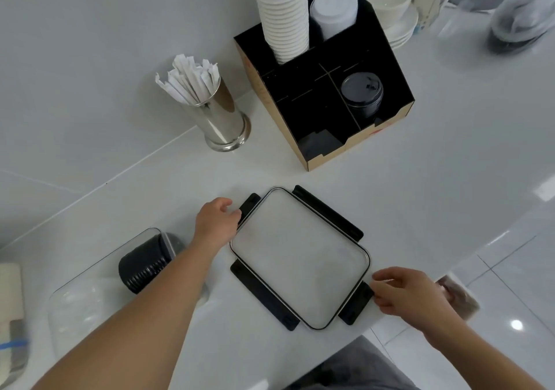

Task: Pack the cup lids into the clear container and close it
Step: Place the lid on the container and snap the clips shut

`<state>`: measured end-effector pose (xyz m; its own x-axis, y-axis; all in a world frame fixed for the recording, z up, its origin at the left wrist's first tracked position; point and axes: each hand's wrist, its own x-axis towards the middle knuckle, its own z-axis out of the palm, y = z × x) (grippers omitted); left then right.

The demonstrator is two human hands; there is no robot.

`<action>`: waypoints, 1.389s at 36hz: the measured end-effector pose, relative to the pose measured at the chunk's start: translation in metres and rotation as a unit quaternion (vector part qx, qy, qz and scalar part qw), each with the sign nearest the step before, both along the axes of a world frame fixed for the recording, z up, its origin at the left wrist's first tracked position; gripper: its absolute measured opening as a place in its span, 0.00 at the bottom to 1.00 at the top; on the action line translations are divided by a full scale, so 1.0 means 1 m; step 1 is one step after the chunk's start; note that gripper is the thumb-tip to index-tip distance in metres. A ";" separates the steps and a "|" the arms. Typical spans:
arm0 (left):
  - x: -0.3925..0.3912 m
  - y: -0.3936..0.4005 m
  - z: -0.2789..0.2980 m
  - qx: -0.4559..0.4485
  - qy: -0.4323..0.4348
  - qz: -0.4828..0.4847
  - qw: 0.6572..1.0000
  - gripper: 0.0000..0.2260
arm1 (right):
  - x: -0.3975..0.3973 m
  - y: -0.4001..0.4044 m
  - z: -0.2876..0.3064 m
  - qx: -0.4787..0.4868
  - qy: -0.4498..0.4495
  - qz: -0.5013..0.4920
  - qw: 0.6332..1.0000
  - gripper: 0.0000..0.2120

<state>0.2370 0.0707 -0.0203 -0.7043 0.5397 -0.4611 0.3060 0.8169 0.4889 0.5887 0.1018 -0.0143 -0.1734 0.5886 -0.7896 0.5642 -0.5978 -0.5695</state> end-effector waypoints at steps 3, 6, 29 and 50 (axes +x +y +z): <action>-0.004 0.004 -0.003 0.007 -0.008 0.004 1.000 0.17 | -0.004 0.004 0.000 0.009 -0.033 0.043 0.998 0.05; -0.004 0.007 -0.005 0.004 -0.016 0.003 1.000 0.12 | -0.006 0.006 -0.004 0.011 -0.056 0.072 0.996 0.06; -0.001 0.007 -0.004 -0.018 0.011 -0.057 0.998 0.02 | -0.011 0.007 -0.026 -0.056 -0.009 -0.016 0.998 0.05; -0.019 -0.013 0.045 0.125 -0.093 0.070 0.985 0.07 | -0.035 0.030 -0.001 -0.022 0.110 -0.028 0.993 0.10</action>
<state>0.2179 0.0579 0.0246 -0.6955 0.5559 -0.4553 0.0841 0.6923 0.7167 0.5535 0.1313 -0.0152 -0.3121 0.5674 -0.7620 0.3943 -0.6524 -0.6473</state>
